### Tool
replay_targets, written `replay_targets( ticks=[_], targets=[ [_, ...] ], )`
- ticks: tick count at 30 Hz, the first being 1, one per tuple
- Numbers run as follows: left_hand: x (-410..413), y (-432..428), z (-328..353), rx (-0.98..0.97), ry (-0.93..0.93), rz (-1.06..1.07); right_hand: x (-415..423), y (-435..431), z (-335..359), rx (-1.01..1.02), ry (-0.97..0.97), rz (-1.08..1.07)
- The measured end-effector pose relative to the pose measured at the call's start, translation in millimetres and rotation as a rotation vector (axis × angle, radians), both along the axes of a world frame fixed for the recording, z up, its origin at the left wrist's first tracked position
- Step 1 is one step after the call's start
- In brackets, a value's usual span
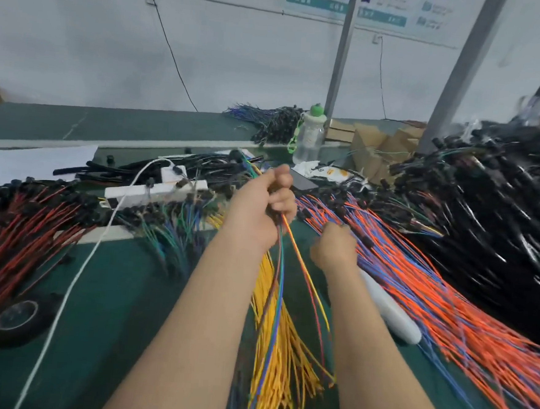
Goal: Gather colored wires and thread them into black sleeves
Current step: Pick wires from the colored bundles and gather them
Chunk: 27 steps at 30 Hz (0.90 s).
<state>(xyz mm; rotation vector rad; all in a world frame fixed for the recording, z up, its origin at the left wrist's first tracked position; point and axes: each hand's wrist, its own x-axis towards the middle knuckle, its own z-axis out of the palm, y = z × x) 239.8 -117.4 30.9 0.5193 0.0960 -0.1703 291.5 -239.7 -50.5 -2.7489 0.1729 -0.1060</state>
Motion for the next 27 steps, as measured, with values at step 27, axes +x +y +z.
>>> replay_targets(
  ticks=[27],
  targets=[
    [42, 11, -65, 0.38, 0.207, 0.164, 42, 25, 21, 0.535, -0.519, 0.042]
  ],
)
